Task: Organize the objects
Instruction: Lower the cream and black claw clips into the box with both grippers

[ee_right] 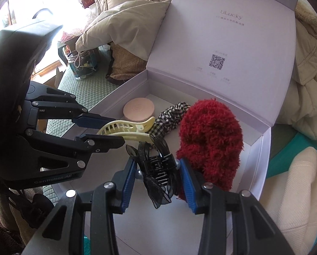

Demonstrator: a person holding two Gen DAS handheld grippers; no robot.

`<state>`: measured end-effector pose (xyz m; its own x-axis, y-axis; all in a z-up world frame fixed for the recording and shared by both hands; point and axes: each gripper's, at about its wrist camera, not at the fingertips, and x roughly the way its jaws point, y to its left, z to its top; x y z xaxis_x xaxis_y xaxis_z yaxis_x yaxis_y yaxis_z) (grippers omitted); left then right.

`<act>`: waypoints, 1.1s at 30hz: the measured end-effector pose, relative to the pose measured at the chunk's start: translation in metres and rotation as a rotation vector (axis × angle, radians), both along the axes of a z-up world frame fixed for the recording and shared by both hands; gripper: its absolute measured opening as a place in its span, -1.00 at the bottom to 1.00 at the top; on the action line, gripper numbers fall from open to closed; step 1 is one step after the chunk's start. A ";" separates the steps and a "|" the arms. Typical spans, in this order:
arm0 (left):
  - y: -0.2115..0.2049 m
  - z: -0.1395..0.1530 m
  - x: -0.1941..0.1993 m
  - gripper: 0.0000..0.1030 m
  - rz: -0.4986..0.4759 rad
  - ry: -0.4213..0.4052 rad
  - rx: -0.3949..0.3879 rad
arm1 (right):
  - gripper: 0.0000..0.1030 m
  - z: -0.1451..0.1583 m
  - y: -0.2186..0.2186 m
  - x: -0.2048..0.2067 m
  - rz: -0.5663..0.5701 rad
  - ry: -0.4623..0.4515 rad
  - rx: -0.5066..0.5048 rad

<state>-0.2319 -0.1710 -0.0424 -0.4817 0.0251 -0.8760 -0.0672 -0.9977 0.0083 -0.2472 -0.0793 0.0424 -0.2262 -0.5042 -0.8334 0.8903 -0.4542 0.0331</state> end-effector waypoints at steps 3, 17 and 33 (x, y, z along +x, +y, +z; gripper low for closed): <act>0.001 -0.003 -0.004 -0.60 -0.005 -0.006 -0.008 | -0.19 -0.004 -0.001 -0.002 -0.006 -0.017 0.004; 0.008 -0.011 -0.011 -0.60 -0.016 -0.014 -0.031 | -0.19 -0.014 0.000 -0.002 -0.029 -0.041 0.045; 0.010 -0.005 -0.011 -0.46 0.028 -0.003 -0.054 | 0.00 -0.021 0.003 0.001 -0.050 -0.049 0.098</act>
<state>-0.2425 -0.1612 -0.0472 -0.4787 -0.0360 -0.8773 -0.0391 -0.9973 0.0623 -0.2465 -0.0761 0.0212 -0.2067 -0.4090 -0.8888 0.8650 -0.5009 0.0293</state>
